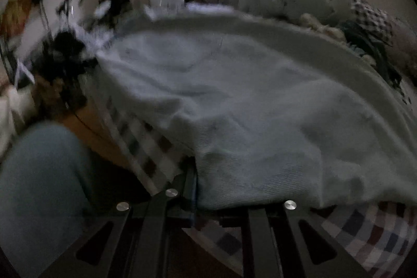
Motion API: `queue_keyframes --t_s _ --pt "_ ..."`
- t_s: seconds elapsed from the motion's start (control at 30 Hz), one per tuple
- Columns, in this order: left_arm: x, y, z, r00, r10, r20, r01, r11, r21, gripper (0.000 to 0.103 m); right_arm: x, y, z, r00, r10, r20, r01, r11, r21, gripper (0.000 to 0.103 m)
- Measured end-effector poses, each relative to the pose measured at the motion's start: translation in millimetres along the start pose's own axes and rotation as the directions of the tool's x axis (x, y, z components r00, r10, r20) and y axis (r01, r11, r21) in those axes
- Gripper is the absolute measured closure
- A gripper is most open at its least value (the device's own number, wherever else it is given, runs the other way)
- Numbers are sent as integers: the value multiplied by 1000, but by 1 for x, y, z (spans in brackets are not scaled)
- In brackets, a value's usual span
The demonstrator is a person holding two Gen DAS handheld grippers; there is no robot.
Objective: Fold clothes
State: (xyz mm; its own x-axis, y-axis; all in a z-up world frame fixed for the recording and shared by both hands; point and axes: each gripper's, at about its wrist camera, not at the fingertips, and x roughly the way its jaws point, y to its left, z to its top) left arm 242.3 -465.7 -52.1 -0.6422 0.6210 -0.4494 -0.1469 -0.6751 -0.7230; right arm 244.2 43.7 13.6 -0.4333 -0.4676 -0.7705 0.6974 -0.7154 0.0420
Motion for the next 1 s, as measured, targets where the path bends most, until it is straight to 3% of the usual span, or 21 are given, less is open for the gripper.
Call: queue_keyframes --t_s 0.17,0.23,0.27,0.3,0.4,0.57,0.7,0.8,1.0 --pt "-35 26 -26 988 87 129 -61 980 -189 86 -5 0 5 999 -16 -39 16 1000 -5 91" --pt "-46 31 -38 980 99 175 -54 968 -246 84 -7 2 5 997 -38 -73 36 999 -22 88" --pt "-50 30 -44 976 94 198 -39 964 -263 74 -8 4 4 995 -50 -92 47 998 -35 88" --pt "-50 27 -49 971 80 225 -15 960 -281 56 -10 5 2 992 -63 -110 58 997 -47 88" --pt "-47 14 -61 950 33 309 73 942 -327 25 -20 9 -6 991 -76 -114 70 996 -57 87" --pt "-16 -14 -51 933 4 359 131 926 -353 21 -35 16 -1 994 -90 -67 86 995 -55 86" --pt "8 -13 -46 938 20 346 135 899 -417 21 -46 26 8 994 -107 -18 105 992 -67 84" --pt "17 -13 -43 932 31 361 138 890 -434 20 -50 43 10 988 -154 -21 149 977 -152 84" --pt "23 -5 -42 909 32 415 195 849 -491 19 -64 81 4 995 -96 -10 87 937 -339 84"
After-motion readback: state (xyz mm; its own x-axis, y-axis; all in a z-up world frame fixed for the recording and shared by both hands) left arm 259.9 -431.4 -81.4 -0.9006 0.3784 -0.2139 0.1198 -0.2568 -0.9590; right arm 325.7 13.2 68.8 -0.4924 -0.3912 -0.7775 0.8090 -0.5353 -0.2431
